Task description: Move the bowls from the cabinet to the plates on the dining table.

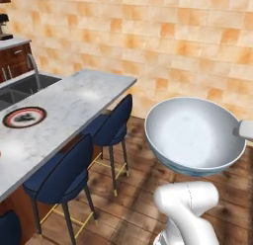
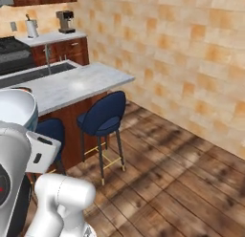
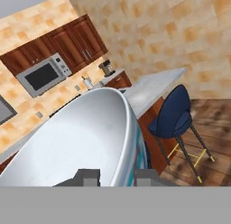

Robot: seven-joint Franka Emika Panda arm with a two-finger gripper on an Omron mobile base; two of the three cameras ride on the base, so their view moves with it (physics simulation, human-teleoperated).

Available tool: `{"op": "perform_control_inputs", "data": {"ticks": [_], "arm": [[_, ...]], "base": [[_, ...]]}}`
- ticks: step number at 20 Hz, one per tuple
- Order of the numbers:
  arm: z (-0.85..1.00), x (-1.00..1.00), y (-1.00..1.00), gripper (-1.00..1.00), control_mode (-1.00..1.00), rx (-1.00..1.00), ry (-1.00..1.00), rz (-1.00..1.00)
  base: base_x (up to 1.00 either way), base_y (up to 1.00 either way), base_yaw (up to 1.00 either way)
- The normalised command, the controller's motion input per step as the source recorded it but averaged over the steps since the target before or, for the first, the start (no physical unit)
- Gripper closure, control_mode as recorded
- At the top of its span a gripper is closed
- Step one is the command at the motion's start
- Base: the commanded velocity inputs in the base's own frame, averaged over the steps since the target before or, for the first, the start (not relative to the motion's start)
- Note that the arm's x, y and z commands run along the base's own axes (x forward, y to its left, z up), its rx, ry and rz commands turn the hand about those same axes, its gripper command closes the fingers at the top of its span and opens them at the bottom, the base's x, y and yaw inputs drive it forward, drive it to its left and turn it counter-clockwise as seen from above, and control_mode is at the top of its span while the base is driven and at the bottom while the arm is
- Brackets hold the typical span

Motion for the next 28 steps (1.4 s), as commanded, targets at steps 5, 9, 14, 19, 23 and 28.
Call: {"op": "perform_control_inputs", "data": {"ticks": [5, 9, 14, 19, 23, 28], "arm": [[0.0, 0.0, 0.0, 1.0, 1.0, 0.0, 0.0, 0.0], [0.0, 0.0, 0.0, 1.0, 1.0, 0.0, 0.0, 0.0], [0.0, 0.0, 0.0, 1.0, 1.0, 0.0, 0.0, 0.0], [0.0, 0.0, 0.0, 1.0, 1.0, 0.0, 0.0, 0.0], [0.0, 0.0, 0.0, 1.0, 1.0, 0.0, 0.0, 0.0], [0.0, 0.0, 0.0, 1.0, 1.0, 0.0, 0.0, 0.0]], "base": [[0.07, 0.06, 0.33], [0.01, 0.13, 0.33], [0.0, 0.21, 0.32], [0.0, 0.23, 0.34], [-0.05, 0.07, 0.39], [-0.06, 0.0, 0.43]]}}
